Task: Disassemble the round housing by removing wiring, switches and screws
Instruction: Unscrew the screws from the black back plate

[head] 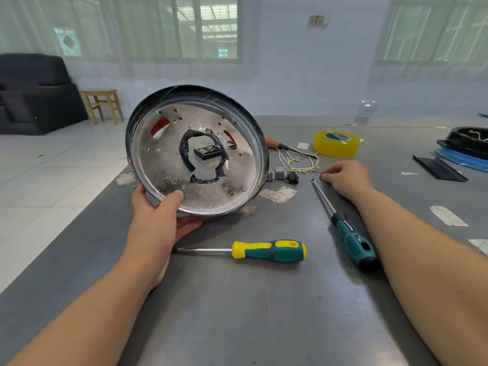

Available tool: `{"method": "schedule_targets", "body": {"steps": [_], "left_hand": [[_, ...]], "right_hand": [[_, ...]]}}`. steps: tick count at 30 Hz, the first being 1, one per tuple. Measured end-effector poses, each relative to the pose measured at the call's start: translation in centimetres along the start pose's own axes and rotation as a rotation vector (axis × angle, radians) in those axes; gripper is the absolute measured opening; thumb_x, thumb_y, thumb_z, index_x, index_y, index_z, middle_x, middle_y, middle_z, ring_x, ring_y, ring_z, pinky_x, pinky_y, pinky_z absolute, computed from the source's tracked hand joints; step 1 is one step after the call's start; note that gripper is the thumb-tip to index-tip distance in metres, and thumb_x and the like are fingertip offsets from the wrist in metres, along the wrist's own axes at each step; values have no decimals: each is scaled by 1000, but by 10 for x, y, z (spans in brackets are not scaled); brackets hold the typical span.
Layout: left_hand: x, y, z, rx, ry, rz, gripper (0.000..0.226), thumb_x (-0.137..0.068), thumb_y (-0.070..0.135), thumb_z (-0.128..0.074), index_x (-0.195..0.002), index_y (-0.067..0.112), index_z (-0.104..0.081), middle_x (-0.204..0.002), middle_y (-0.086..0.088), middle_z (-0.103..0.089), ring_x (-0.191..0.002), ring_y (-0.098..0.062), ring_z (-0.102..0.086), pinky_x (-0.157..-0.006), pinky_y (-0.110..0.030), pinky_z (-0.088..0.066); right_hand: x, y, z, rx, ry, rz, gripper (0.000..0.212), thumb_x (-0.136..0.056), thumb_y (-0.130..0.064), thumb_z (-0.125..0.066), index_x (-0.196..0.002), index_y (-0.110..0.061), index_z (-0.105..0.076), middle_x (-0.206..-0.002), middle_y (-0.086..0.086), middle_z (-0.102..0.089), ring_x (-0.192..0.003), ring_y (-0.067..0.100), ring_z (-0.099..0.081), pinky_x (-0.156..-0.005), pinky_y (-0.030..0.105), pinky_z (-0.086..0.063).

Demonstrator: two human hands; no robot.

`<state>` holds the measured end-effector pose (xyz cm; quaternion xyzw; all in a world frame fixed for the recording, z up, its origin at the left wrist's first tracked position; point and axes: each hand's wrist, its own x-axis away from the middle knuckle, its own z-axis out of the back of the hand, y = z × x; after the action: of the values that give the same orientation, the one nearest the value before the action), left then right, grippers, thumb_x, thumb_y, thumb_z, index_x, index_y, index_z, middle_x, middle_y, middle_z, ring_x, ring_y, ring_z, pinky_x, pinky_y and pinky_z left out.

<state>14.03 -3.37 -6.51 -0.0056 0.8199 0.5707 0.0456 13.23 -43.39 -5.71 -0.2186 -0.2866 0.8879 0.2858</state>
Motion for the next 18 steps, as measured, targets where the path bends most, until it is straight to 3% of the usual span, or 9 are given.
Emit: {"method": "schedule_targets", "body": {"steps": [18], "left_hand": [[-2, -2, 1, -25, 0, -8, 49, -103, 14, -59, -147, 28, -41, -131, -3, -67, -101, -33, -77, -73, -41, -66]], "right_hand": [[6, -11, -5, 32, -23, 91, 5, -90, -28, -75, -91, -26, -79, -77, -7, -67, -81, 13, -59, -74, 25, -42]]}}
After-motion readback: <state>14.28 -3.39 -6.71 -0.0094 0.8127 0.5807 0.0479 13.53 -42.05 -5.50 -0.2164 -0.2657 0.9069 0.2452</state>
